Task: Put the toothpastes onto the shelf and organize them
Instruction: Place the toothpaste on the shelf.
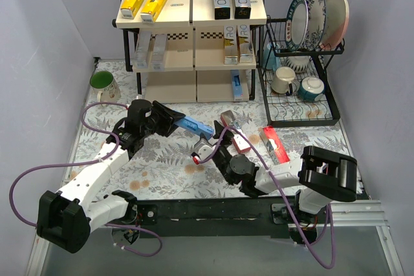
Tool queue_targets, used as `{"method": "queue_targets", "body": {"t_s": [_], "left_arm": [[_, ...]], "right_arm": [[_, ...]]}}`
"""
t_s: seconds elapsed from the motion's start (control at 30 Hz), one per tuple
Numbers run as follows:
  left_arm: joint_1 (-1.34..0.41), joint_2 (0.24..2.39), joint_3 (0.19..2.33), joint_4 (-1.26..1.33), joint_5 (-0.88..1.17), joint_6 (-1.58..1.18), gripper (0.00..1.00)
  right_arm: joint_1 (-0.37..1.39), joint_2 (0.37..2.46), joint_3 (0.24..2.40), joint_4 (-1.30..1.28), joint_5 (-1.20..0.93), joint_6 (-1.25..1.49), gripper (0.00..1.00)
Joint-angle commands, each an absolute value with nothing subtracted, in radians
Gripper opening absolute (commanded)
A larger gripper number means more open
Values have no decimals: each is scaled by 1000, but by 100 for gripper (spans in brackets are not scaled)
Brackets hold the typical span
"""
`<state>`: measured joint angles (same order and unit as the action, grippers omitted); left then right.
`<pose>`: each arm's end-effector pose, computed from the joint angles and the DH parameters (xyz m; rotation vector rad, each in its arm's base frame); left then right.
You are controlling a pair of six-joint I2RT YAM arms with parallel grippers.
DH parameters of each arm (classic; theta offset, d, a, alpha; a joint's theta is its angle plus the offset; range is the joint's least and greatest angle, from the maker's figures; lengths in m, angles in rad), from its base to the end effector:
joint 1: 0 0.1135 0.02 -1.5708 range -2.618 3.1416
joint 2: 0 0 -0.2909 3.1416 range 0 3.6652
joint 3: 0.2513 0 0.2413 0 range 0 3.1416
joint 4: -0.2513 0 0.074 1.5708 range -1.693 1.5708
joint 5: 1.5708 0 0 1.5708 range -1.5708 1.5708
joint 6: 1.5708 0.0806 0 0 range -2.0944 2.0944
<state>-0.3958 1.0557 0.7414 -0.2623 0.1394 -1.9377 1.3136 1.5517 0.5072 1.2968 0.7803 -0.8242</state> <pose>0.2231 -0.1054 0.2676 -1.7053 1.8938 -1.3403 0.1339 0.2862 0.2652 -0.7647 1.1646 -0.1063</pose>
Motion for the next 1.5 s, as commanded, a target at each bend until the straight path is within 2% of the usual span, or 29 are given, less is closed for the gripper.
{"method": "queue_targets", "body": {"t_s": [0.0, 0.27, 0.5, 0.77, 1.0, 1.2, 1.27, 1.4, 1.43, 1.47], "left_arm": [[-394, 1023, 782, -268, 175, -1957, 18], [-393, 1006, 798, -290, 181, -1968, 18], [-393, 1008, 821, -307, 181, -1963, 18], [-394, 999, 841, -327, 202, -1959, 18], [-393, 977, 854, -360, 195, -1941, 18], [-394, 979, 867, -383, 173, -1919, 20], [-393, 974, 876, -391, 140, -1901, 23], [-394, 968, 907, -422, 68, -1850, 37], [-394, 966, 913, -425, 49, -1836, 45], [-393, 965, 922, -429, 32, -1824, 48]], "right_arm": [[1301, 1569, 515, 1424, 741, -775, 76], [1281, 1601, 534, 1416, 695, -793, 76], [1281, 1592, 552, 1301, 618, -756, 76], [1279, 1664, 574, 1417, 652, -844, 71], [1279, 1689, 594, 1430, 655, -884, 58], [1282, 1666, 589, 1393, 653, -870, 36], [1284, 1638, 592, 1355, 647, -839, 29], [1284, 1576, 606, 1204, 623, -753, 20], [1284, 1562, 614, 1121, 606, -730, 18], [1284, 1536, 620, 1079, 595, -688, 18]]}}
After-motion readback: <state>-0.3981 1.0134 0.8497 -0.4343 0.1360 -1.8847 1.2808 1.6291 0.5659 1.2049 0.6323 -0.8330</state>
